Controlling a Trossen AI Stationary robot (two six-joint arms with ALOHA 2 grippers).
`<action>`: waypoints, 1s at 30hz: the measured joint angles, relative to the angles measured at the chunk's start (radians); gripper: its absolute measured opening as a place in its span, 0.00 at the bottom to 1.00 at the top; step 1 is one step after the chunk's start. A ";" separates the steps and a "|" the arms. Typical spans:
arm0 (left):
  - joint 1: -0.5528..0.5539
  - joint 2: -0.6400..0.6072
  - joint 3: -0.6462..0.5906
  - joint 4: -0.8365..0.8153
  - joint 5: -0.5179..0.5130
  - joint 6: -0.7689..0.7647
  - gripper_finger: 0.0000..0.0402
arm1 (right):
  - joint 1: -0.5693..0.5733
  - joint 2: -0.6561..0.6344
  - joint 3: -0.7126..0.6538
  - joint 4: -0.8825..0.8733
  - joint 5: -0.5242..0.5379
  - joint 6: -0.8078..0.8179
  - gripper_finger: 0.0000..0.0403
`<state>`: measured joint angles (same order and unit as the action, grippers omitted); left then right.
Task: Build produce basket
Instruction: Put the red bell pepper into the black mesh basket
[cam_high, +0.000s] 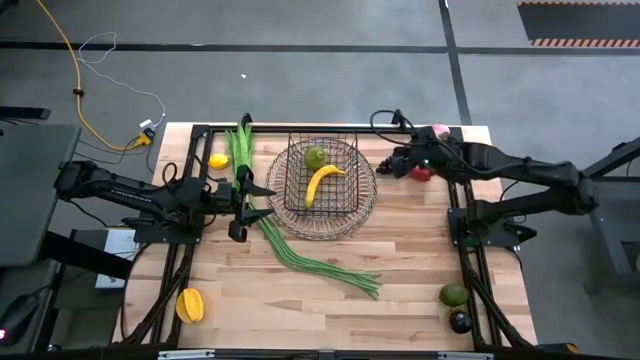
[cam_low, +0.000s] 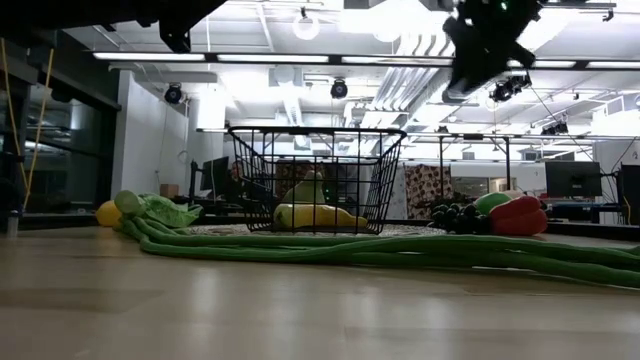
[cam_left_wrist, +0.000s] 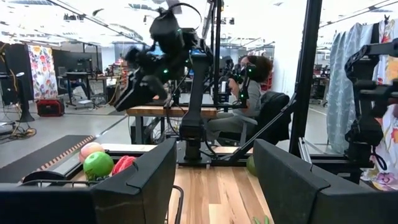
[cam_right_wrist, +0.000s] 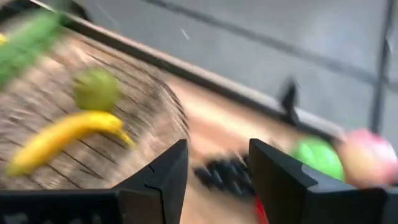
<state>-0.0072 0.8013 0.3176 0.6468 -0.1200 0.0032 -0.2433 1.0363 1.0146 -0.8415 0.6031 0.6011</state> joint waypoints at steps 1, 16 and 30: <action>0.001 0.000 0.000 0.000 0.000 0.000 0.50 | -0.021 -0.001 -0.010 -0.050 -0.007 0.054 0.40; 0.000 0.000 0.000 0.001 0.003 0.000 0.50 | -0.226 0.000 -0.324 -0.131 -0.058 0.385 0.40; 0.000 0.000 0.000 0.000 0.004 0.000 0.50 | -0.346 -0.001 -0.458 -0.011 0.034 0.443 0.40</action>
<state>-0.0071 0.8013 0.3176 0.6472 -0.1162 0.0032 -0.5889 1.0355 0.5562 -0.8527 0.6367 1.0441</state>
